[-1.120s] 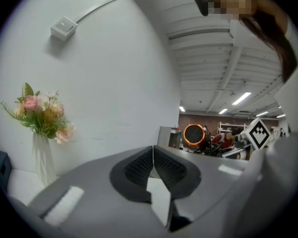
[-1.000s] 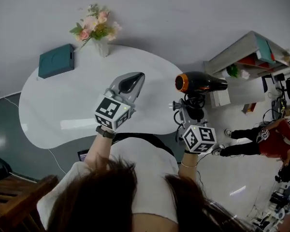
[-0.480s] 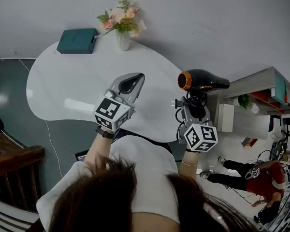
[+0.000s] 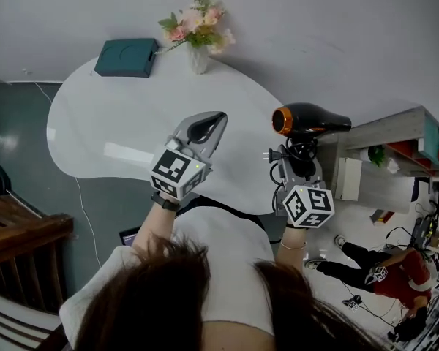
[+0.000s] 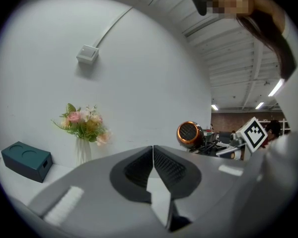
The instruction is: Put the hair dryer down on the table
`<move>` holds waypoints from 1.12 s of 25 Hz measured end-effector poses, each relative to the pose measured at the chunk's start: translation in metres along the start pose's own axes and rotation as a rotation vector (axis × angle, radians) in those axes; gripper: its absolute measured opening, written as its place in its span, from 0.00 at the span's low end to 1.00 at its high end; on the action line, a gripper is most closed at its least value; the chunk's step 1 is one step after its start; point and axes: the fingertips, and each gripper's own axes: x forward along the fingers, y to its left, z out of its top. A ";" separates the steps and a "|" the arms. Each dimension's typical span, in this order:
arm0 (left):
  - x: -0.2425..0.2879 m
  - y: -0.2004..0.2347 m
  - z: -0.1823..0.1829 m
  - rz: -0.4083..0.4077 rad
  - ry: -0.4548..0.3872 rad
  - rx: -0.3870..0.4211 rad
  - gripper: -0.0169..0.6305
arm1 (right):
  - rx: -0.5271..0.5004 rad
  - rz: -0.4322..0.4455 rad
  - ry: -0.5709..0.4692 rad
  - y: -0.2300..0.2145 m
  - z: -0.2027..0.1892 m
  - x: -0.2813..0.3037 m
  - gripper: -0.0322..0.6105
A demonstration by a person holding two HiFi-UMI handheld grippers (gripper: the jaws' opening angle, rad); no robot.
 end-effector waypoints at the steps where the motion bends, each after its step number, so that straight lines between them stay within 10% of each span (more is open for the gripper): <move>1: -0.001 0.000 -0.001 -0.003 0.002 0.000 0.12 | 0.001 0.000 0.004 0.001 -0.001 0.001 0.41; 28: 0.027 0.001 -0.070 -0.041 0.109 -0.091 0.12 | -0.015 0.014 0.268 -0.003 -0.100 0.041 0.41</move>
